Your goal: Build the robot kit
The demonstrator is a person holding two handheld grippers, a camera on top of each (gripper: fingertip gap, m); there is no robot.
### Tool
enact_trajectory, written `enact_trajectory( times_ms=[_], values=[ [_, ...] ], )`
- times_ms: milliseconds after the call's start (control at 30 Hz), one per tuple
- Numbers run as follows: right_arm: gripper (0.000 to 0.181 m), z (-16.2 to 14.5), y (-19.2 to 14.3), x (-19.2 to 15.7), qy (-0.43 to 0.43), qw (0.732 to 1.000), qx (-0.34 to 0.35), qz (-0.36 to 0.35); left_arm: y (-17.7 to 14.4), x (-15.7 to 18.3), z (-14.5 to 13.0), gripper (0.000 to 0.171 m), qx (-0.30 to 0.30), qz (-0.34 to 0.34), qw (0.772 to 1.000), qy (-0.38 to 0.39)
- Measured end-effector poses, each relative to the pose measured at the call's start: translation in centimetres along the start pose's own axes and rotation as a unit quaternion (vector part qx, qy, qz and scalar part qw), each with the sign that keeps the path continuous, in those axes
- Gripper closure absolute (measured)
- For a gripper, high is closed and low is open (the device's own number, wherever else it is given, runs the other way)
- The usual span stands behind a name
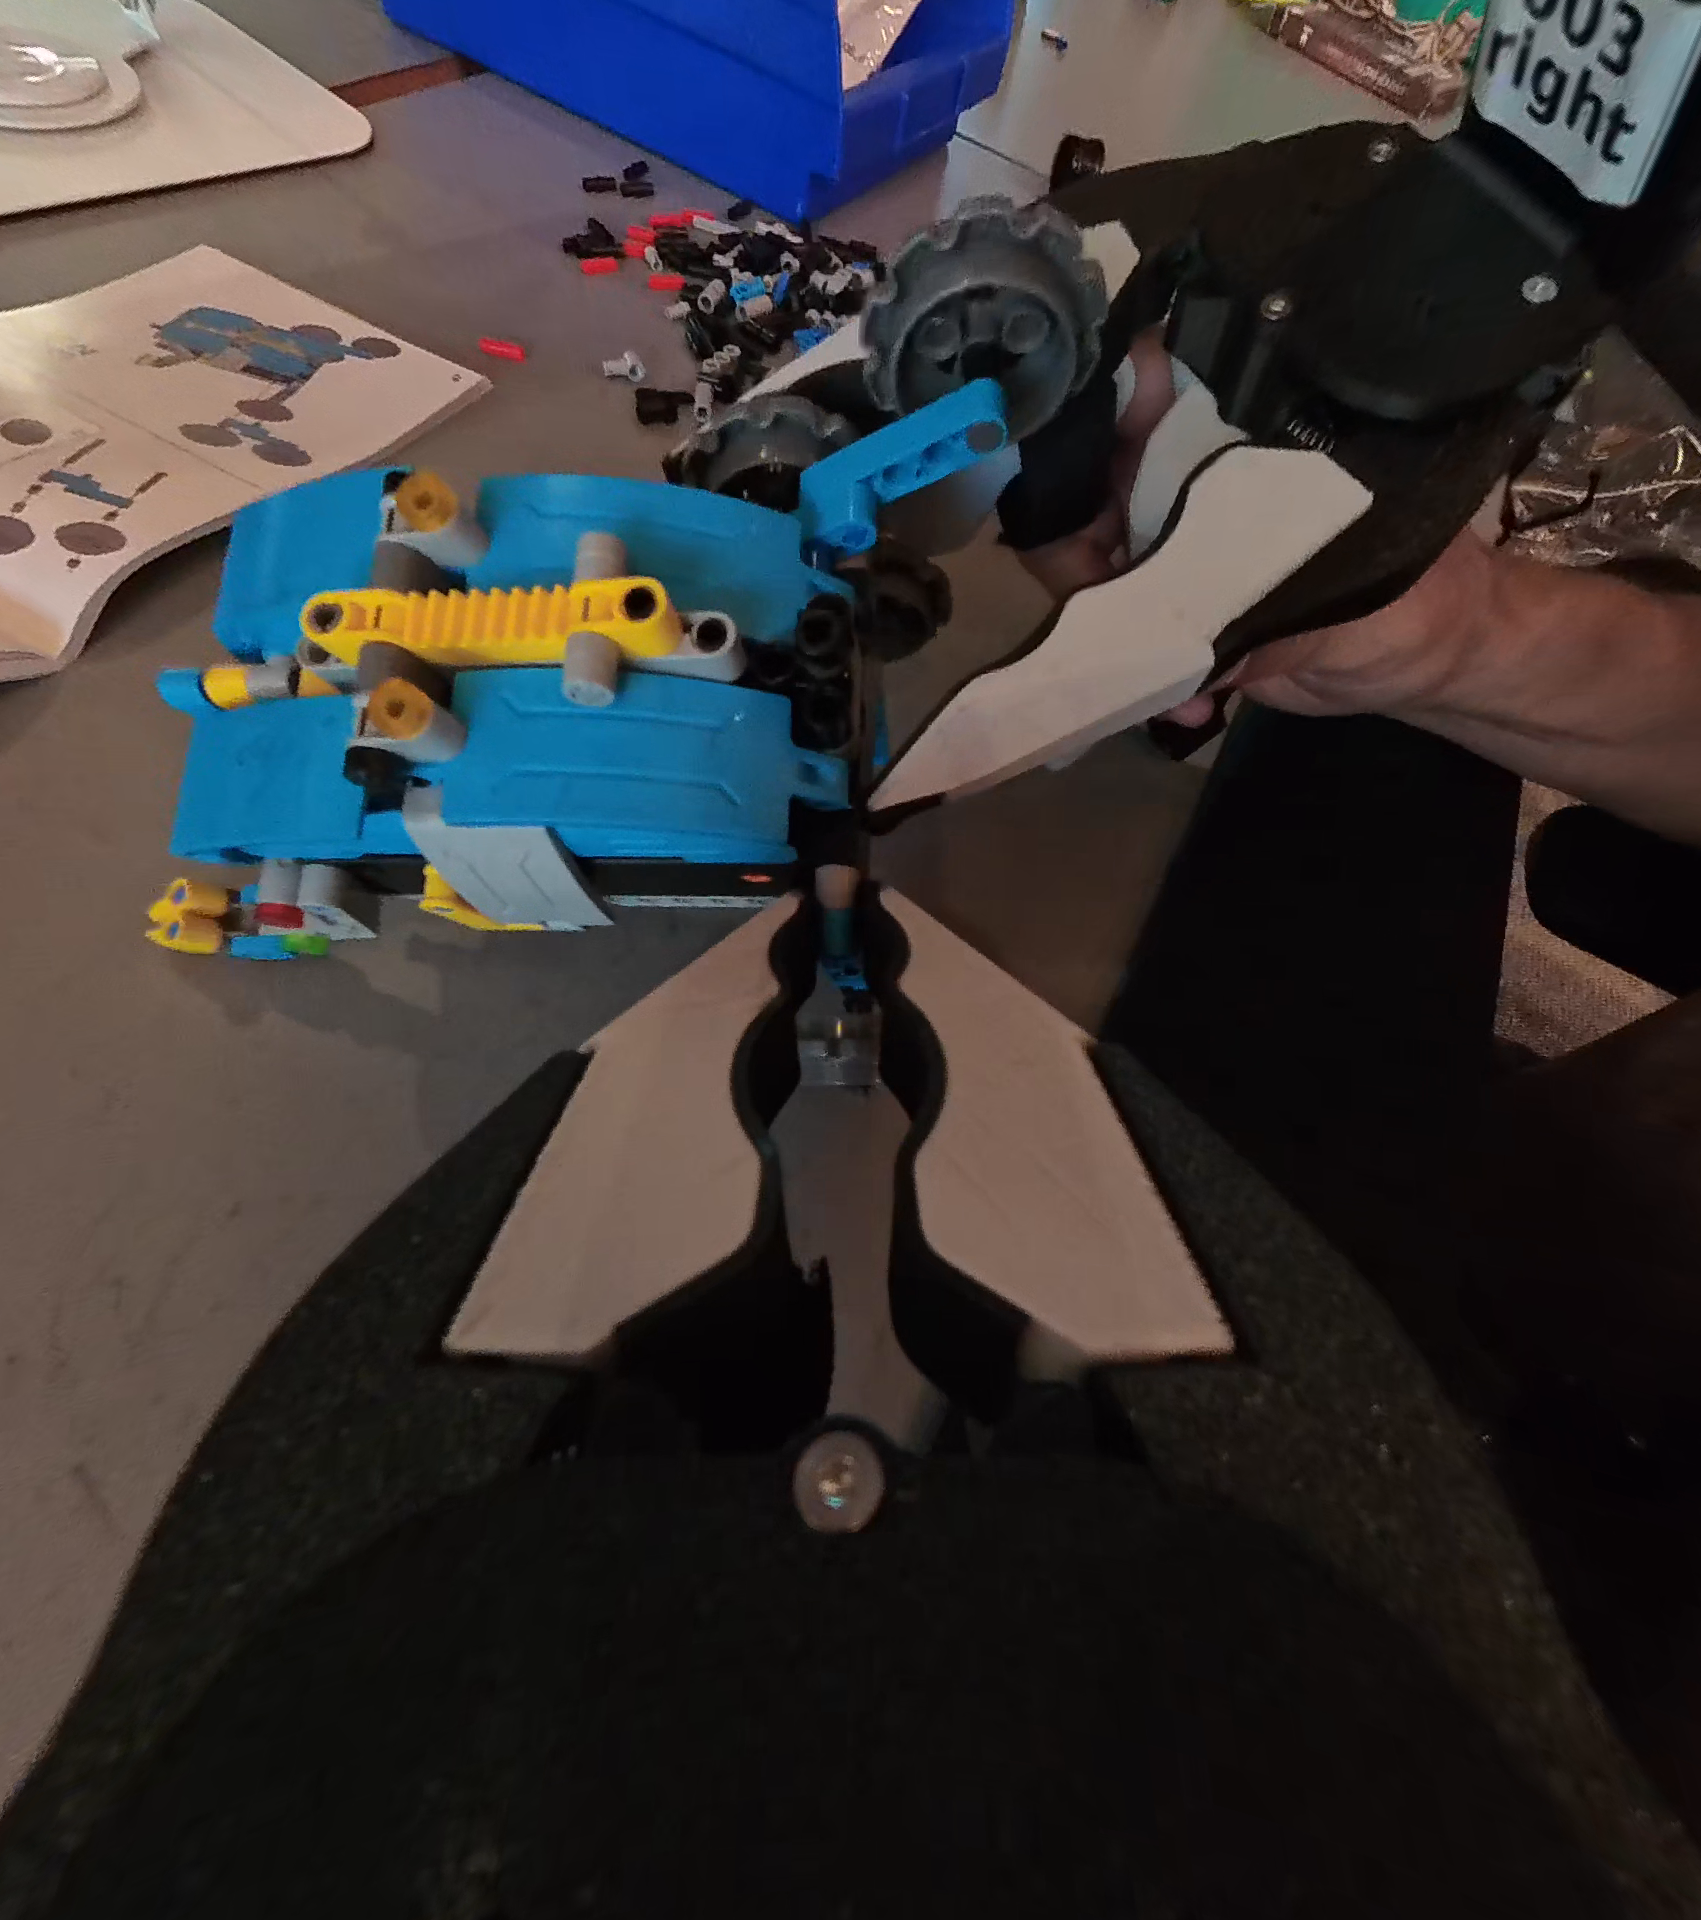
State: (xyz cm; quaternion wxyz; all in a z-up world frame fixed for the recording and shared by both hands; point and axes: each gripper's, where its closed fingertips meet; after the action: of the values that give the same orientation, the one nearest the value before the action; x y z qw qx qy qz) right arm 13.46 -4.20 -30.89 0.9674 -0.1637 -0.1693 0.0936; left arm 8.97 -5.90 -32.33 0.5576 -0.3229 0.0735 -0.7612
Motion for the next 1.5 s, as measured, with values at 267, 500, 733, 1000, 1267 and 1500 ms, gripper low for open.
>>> enact_trajectory(
  times_ms=[267,500,733,1000,1267,1500],
  values=[
    [0.093,-0.2,0.3,0.0,0.029,1.0,0.002,0.007,-0.1,-0.2,-0.2,0.165,0.001,-0.01,1.0,-0.018],
    [0.107,1.3,-1.0,0.9,0.047,0.998,0.047,0.004,-0.2,0.0,-0.3,0.165,-0.004,-0.014,1.0,-0.011],
    [0.13,1.3,-1.3,1.7,0.071,0.996,0.048,0.009,-0.2,0.1,-0.4,0.165,-0.006,-0.016,1.0,-0.015],
    [0.141,0.9,-2.5,1.6,0.024,0.997,0.069,-0.025,-0.2,0.5,-0.4,0.165,-0.002,-0.031,0.999,-0.029],
    [0.132,0.3,-3.0,1.7,0.021,0.998,0.042,-0.031,-0.3,0.9,-0.5,0.165,-0.021,-0.027,0.999,-0.009],
    [0.126,2.3,-5.0,-1.6,-0.205,0.978,-0.018,0.015,-2.2,0.3,-1.3,0.165,-0.066,-0.008,0.997,0.048]
  ],
)
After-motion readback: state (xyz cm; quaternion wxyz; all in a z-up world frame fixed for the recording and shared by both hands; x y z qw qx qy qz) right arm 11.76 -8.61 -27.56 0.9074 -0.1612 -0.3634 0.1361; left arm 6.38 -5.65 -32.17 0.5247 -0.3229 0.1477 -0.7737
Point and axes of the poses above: each gripper's, where its closed fingertips meet, y out along the fingers, z out of its top, x = y × z across the jaws, and after that the axes turned 15 degrees about -y, right-handed
